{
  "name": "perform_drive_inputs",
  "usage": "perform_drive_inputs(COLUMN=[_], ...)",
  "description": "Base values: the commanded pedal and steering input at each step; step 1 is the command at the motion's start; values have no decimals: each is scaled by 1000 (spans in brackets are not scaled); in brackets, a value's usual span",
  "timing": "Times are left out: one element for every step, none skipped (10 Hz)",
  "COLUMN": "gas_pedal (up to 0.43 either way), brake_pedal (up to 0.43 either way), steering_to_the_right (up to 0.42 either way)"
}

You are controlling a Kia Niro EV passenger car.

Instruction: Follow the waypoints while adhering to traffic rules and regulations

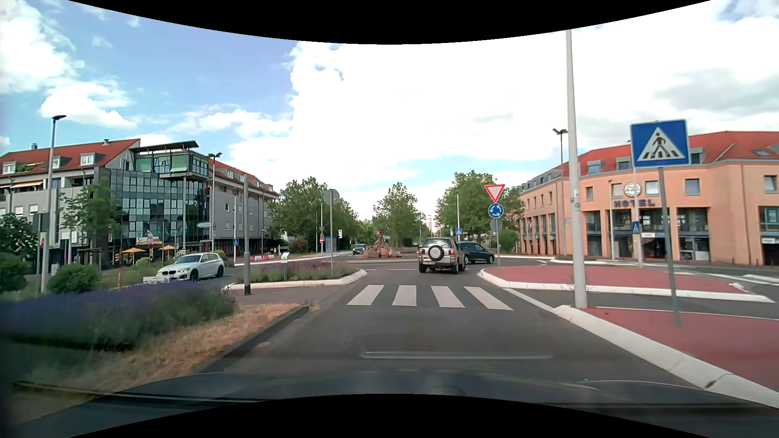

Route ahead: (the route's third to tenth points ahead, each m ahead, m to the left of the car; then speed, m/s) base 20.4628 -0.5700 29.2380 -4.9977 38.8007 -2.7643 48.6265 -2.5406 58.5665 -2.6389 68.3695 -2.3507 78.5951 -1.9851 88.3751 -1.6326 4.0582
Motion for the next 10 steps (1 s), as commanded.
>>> perform_drive_inputs(gas_pedal=[110,110,110,110,110,110,110,110,110,110], brake_pedal=[0,0,0,0,0,0,0,0,0,0], steering_to_the_right=[4,4,4,4,4,4,4,4,4,4])
